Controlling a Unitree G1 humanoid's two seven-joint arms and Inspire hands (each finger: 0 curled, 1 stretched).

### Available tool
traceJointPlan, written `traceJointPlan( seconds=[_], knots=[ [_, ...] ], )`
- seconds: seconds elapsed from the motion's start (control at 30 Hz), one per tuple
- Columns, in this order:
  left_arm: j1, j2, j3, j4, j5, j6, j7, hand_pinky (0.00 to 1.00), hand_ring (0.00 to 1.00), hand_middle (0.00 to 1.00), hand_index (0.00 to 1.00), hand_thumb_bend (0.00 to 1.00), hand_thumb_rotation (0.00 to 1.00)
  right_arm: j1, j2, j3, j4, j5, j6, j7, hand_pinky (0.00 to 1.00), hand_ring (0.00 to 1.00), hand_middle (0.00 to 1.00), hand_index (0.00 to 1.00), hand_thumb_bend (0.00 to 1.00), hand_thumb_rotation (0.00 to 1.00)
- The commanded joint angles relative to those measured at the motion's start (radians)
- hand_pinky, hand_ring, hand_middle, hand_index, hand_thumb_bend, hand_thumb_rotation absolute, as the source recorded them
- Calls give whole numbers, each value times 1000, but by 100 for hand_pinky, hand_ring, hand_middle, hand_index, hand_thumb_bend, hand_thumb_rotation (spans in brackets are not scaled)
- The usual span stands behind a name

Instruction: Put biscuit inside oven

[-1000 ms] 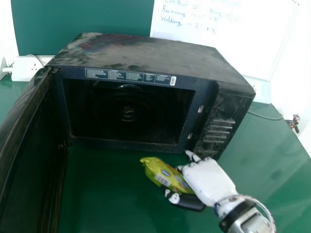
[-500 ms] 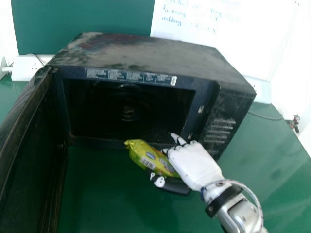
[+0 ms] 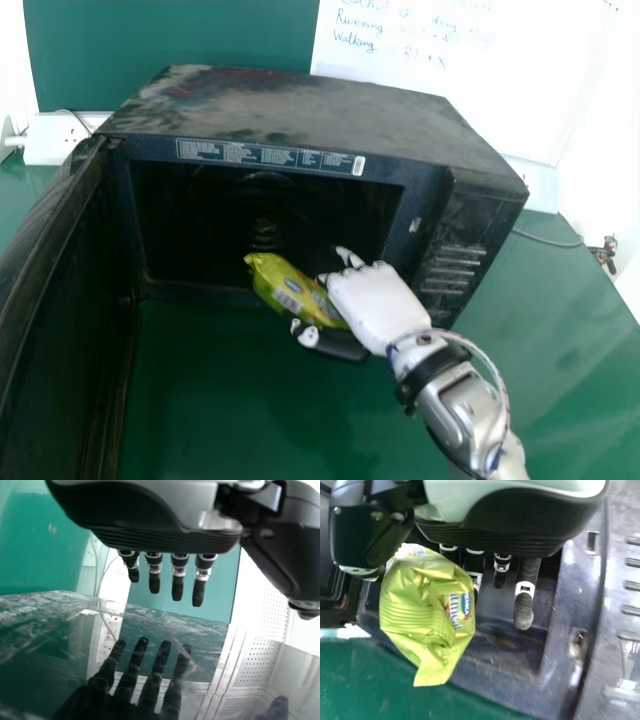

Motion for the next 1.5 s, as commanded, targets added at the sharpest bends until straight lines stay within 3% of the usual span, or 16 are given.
traceJointPlan(
  seconds=[0.0,0.5,0.83,1.03,1.2,1.4,1.47],
  knots=[
    [13,-1,-2,-7,13,-5,1,45,69,77,81,97,100,-35,4,11,19,-1,4,-21,14,44,45,50,50,0],
    [24,6,-2,-10,-13,6,-18,54,71,77,80,93,100,-196,82,81,186,-15,74,-42,14,44,44,51,50,0],
    [29,1,-1,-27,-14,29,-5,62,74,81,83,84,100,-350,125,117,377,4,116,-57,14,44,44,50,50,0],
    [27,-2,3,-15,-17,18,-20,64,76,83,84,86,100,-429,157,130,505,32,146,-80,15,44,44,51,50,0],
    [32,-2,1,-23,-16,29,-11,62,74,81,82,85,100,-492,171,149,637,45,132,-188,15,44,45,50,50,0],
    [34,-3,-1,-32,-18,39,2,67,75,83,84,85,100,-583,196,167,833,85,129,-288,14,44,45,50,50,0],
    [34,0,-1,-29,-12,30,-4,67,71,79,83,84,100,-616,203,180,901,90,126,-327,14,44,44,50,50,0]
  ],
)
